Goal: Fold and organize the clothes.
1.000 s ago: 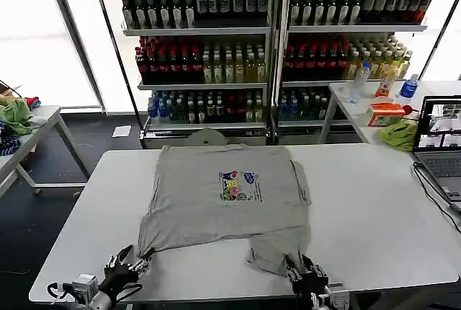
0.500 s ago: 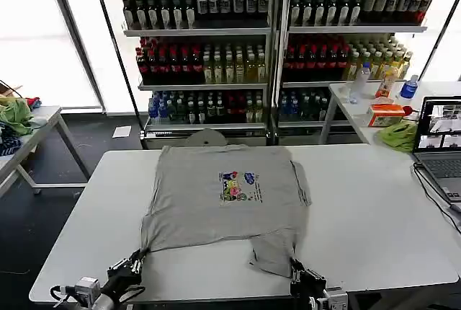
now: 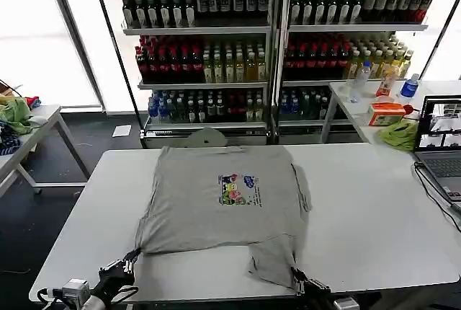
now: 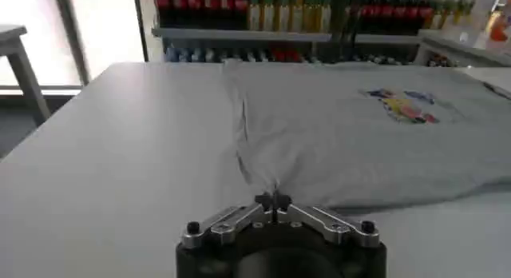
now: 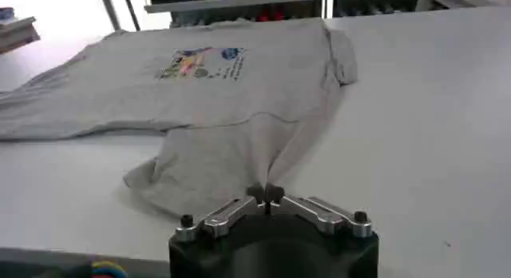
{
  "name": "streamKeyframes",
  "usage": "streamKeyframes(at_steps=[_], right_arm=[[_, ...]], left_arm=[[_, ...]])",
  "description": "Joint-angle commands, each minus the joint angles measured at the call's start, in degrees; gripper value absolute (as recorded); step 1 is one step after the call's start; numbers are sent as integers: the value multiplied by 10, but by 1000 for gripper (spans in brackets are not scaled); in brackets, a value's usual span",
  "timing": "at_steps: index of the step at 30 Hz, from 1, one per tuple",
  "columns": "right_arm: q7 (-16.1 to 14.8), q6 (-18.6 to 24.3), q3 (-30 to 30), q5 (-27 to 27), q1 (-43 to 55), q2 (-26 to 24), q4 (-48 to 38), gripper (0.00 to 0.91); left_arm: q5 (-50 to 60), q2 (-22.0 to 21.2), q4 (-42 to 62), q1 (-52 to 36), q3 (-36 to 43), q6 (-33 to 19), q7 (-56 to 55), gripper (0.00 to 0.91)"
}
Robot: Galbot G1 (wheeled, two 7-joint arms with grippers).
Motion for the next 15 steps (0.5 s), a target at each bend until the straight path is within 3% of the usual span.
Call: streamKeyframes(at_steps=[1,6,15], right_arm=[[-23,28,30,7,-72,-24,54,0],[-31,31,20,1,-71,-28,61,0],[-46,57,15,-6,-33,-25,62,0]], left_arm=[[-4,-2,-70,71,-57,36,16,0],[-7,16,-62,112,-95,39,35,0],[-21,21,-64,95,-100,43,31,0]])
